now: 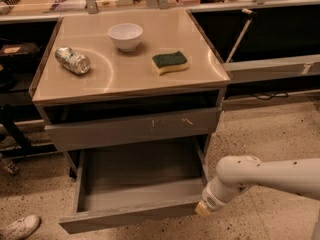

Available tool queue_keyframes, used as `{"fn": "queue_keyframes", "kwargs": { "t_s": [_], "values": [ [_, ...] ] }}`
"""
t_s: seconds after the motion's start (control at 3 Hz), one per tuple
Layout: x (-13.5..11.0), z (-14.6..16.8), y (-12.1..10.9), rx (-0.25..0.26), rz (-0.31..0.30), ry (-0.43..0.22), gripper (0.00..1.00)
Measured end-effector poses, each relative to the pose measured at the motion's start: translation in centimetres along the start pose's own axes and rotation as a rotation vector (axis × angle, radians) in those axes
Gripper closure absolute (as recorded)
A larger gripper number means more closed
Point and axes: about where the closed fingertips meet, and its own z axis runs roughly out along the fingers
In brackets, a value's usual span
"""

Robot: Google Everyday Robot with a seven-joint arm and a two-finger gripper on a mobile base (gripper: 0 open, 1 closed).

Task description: Close middle drawer

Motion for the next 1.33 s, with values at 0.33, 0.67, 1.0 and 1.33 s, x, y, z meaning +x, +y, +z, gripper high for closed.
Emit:
{"fn": "queue_keyframes", "kwargs": {
  "t_s": [0.33,0.67,1.0,1.33],
  "values": [
    [0.1,0.4,-0.7,0.018,0.030,0.008,1.00],
    [-0.1,0.8,-1.3,0.026,0.045,0.008,1.00],
    [-0.6,0.5,-1.8,0.038,0.056,0.007,1.00],
    [-1.4,0.8,-2.1,0.022,0.063,-0.006,1.00]
  ]
}}
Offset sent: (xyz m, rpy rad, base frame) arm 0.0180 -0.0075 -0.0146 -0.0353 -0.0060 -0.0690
